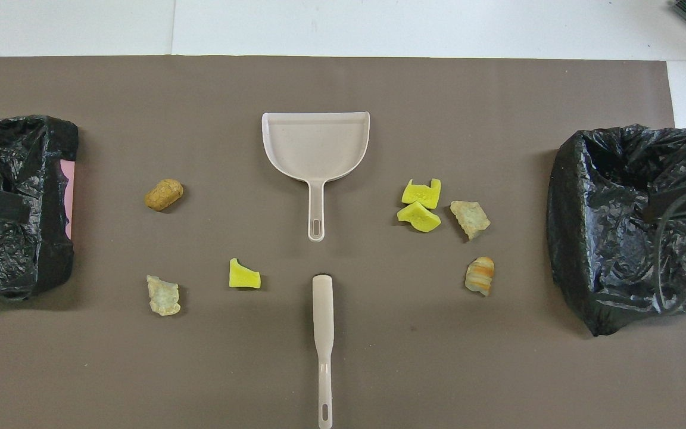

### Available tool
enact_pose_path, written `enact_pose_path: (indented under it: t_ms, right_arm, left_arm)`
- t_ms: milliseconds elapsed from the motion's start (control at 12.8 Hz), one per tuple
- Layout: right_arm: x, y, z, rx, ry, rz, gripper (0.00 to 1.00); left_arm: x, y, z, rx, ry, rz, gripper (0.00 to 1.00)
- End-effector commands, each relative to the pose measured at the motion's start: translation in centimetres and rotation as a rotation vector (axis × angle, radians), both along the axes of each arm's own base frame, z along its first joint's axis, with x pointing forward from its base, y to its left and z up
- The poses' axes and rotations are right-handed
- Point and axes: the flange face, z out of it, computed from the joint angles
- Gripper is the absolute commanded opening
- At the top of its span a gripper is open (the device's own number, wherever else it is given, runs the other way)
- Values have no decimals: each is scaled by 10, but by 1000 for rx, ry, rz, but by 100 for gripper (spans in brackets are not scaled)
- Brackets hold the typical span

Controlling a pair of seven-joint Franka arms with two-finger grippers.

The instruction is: Sweep and dump trash in bin

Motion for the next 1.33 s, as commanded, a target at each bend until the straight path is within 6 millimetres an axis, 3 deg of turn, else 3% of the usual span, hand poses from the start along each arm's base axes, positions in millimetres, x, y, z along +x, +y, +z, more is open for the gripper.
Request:
enact_pose_path:
  t_ms: [0,392,548,705,862,1018,1253]
  right_arm:
    - [2,-4,-5,-19,-10,45,100]
    - [14,27,-9,-15,1,105,100]
    - [22,38,-15,-13,-2,119,100]
    - [33,77,-19,-18,-17,181,100]
    - [53,98,-31,4,-11,191,100]
    - [69,145,-44,14,-6,230,100]
    - [86,196,-83,102,12,183,100]
  left_arm:
    - [-1,-3,3,-4,-2,-1,100]
    - [-16,-20,-3,-7,15,-34,100]
    - [-25,-40,-8,-3,27,-71,100]
    - [-44,-57,-18,4,32,-103,100]
    - [-70,-81,-36,19,32,-132,100]
    - [-93,-97,-45,-19,22,-116,100]
    - [-118,-151,-80,-12,72,-92,100]
